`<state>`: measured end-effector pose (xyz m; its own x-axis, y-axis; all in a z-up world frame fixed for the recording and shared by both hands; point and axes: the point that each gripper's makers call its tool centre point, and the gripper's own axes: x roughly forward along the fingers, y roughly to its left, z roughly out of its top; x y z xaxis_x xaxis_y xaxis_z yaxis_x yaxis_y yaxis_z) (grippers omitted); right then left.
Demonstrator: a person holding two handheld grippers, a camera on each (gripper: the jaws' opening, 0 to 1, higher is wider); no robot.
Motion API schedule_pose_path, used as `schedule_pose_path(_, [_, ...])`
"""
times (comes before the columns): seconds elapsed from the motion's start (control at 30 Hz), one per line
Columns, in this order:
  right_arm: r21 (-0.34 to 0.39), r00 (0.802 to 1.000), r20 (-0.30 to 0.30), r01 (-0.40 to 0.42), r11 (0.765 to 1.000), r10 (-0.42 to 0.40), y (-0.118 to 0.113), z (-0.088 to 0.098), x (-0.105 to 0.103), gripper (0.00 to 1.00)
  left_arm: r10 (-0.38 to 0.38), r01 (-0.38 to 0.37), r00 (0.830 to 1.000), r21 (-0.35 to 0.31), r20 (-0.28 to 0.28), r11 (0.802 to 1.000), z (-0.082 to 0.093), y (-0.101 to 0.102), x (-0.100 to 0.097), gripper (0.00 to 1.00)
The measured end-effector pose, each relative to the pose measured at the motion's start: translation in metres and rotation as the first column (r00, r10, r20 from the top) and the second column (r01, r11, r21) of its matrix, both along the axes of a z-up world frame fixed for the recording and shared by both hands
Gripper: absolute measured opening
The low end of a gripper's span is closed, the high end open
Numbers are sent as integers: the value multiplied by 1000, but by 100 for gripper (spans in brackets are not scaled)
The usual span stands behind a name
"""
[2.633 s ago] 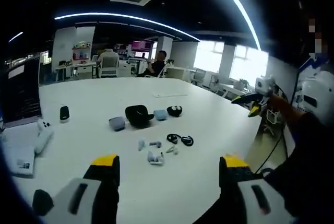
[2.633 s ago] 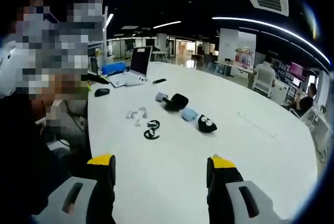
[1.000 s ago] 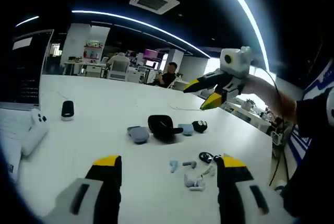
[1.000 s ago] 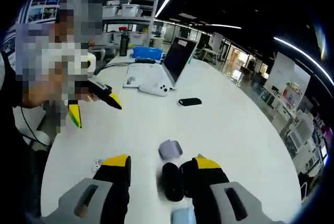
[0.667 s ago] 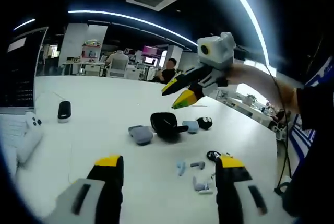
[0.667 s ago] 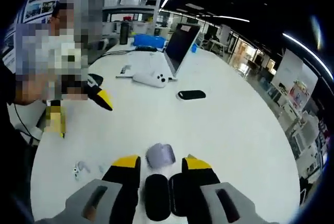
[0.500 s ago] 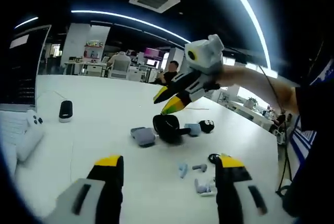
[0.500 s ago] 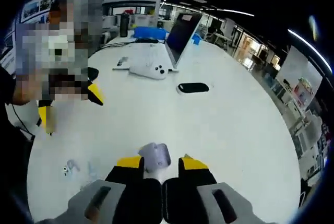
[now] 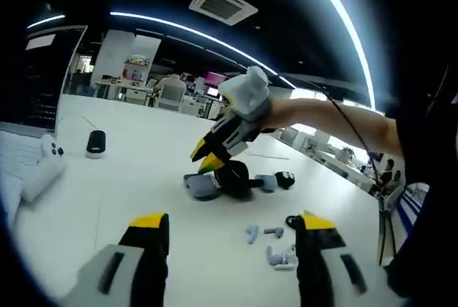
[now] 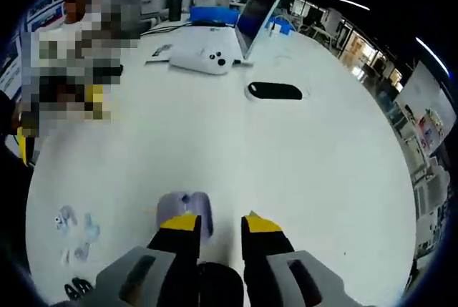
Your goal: Pick up the earbuds from the table and place the earbuds into the earbud case
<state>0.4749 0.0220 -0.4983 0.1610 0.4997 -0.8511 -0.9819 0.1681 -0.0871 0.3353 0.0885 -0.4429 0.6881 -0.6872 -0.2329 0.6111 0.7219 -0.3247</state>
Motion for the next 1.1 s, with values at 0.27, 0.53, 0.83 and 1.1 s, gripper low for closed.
schedule_pose_path(0.27, [-21, 999, -45, -5, 1000, 4, 2, -12, 5, 15, 12, -12, 1000, -18, -17, 1000, -7, -2, 0, 73])
schedule_pose_path(0.53, [-29, 997, -75, -17, 999, 14, 2, -19, -1, 6, 6, -7, 1000, -30, -28, 1000, -9, -6, 1, 73])
schedule_pose_path(0.83, [-17, 997, -79, -23, 1000, 21, 4, -17, -2, 2, 9, -10, 999, -31, -34, 999, -9, -5, -4, 74])
schedule_pose_path(1.1, [-32, 997, 40, -67, 997, 68, 4, -5, -15, 1, 5, -6, 1000, -33, -31, 999, -5, -8, -9, 74])
